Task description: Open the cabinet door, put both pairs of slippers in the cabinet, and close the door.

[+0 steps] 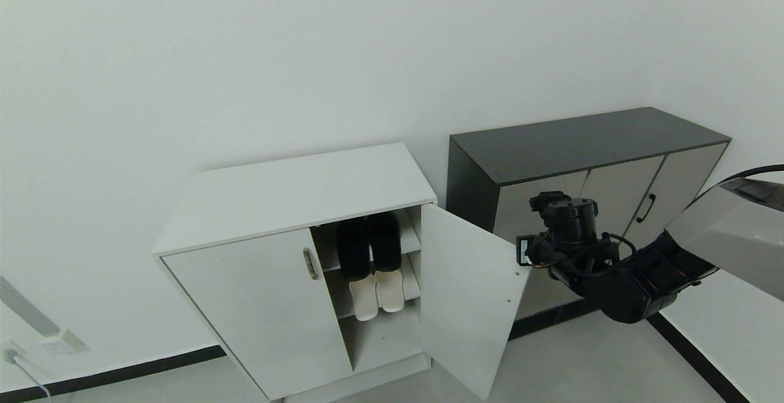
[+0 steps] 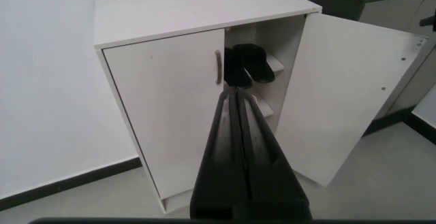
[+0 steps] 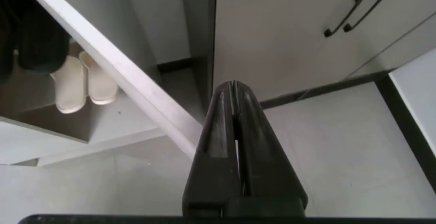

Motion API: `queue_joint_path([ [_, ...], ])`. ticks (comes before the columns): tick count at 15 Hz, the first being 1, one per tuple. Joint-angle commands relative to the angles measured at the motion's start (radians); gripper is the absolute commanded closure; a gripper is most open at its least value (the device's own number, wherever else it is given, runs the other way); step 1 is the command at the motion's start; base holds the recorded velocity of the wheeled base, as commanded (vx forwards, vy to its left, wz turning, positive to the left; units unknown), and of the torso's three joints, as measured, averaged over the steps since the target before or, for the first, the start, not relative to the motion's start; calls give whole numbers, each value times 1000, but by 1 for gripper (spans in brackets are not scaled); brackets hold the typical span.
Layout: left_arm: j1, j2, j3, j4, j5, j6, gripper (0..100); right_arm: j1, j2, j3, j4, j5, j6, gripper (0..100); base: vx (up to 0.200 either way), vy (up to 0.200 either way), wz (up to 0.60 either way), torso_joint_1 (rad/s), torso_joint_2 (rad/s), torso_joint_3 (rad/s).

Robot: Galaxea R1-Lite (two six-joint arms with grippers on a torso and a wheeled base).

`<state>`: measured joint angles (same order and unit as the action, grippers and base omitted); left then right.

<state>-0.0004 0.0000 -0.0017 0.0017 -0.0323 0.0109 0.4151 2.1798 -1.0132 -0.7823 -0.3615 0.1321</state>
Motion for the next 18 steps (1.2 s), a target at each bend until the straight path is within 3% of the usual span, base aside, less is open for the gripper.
queue_joint_path([
  [1,-1,0,0,0,0,0,100,-2,29,-5,0,-1,0,100,0,0,0,0,0,0],
  [9,-1,0,0,0,0,-2,100,40,23,15,0,-4,0,100,0,0,0,0,0,0],
  [13,-1,0,0,0,0,-2,100,123,-25,71,0,-5,3,100,0,0,0,0,0,0],
  [16,0,0,0,0,0,-2,100,237,-57,122,0,-8,7,100,0,0,0,0,0,0],
  [18,0,0,0,0,0,-3,100,257,-61,130,-3,-10,7,100,0,0,0,0,0,0],
])
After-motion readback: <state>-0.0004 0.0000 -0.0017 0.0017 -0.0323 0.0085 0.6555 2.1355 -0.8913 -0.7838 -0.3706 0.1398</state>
